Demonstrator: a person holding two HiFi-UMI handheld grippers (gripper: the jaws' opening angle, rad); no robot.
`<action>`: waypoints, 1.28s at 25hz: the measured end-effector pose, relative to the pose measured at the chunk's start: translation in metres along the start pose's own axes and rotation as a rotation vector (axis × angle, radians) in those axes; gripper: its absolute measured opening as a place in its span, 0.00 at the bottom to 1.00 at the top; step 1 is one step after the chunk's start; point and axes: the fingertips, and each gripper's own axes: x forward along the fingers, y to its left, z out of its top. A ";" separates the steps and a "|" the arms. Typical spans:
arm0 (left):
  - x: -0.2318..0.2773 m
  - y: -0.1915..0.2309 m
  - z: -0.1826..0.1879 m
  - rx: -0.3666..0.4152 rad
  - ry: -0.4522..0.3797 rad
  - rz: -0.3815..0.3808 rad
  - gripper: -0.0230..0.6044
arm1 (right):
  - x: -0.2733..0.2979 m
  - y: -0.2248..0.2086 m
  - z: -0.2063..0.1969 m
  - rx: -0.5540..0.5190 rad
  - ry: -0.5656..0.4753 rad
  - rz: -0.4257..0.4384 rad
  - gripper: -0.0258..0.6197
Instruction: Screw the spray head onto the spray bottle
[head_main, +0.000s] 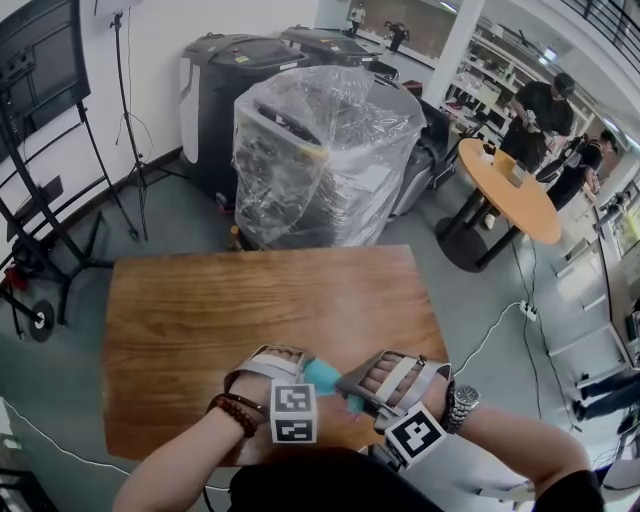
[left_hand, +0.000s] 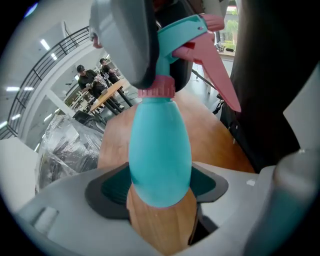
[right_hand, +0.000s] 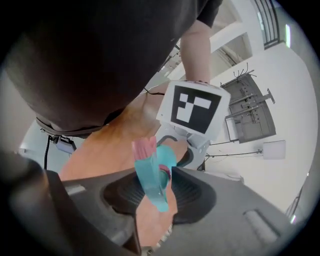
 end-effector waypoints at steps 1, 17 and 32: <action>-0.001 0.001 0.001 0.009 0.002 0.008 0.64 | 0.000 0.003 0.000 0.007 0.003 0.014 0.23; 0.001 0.024 -0.006 -0.165 0.032 0.243 0.64 | 0.014 -0.022 -0.049 1.847 -0.206 0.274 0.22; 0.038 0.041 -0.030 -0.795 -0.333 0.145 0.65 | -0.027 -0.044 -0.088 1.704 -0.267 -0.106 0.30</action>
